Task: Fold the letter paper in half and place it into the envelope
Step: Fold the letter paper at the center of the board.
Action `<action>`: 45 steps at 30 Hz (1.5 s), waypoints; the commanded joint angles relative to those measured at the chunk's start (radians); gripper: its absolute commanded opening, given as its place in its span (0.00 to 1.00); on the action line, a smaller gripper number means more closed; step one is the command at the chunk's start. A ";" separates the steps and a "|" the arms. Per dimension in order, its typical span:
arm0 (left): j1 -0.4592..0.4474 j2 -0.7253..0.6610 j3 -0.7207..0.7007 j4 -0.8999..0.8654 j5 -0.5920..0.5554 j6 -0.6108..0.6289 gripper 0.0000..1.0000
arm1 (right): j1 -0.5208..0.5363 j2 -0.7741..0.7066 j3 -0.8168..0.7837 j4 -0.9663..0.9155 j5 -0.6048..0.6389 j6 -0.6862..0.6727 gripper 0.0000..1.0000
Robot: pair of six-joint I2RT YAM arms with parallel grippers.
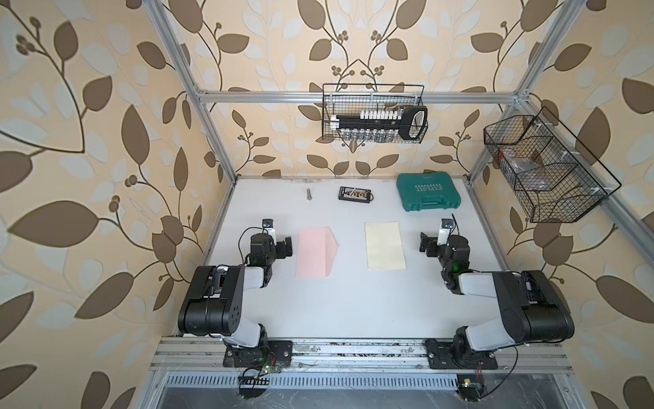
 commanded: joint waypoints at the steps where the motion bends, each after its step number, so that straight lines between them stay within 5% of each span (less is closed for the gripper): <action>1: -0.008 -0.017 0.001 0.040 0.011 -0.014 0.99 | 0.003 0.013 0.020 0.016 0.016 -0.008 0.98; 38: -0.008 0.000 0.011 0.046 0.010 -0.013 0.99 | 0.000 0.012 0.019 0.013 0.012 -0.006 0.98; 40: -0.009 -0.006 0.010 0.040 0.012 -0.013 0.99 | 0.012 -0.006 0.022 0.010 0.089 0.006 0.98; 43: -0.010 -0.048 0.056 -0.030 -0.023 -0.020 0.99 | 0.047 -0.125 0.201 -0.413 0.254 0.035 0.98; 45: -0.011 -0.064 0.296 -0.441 -0.032 -0.034 0.99 | 0.052 -0.159 0.324 -0.623 0.270 0.051 0.98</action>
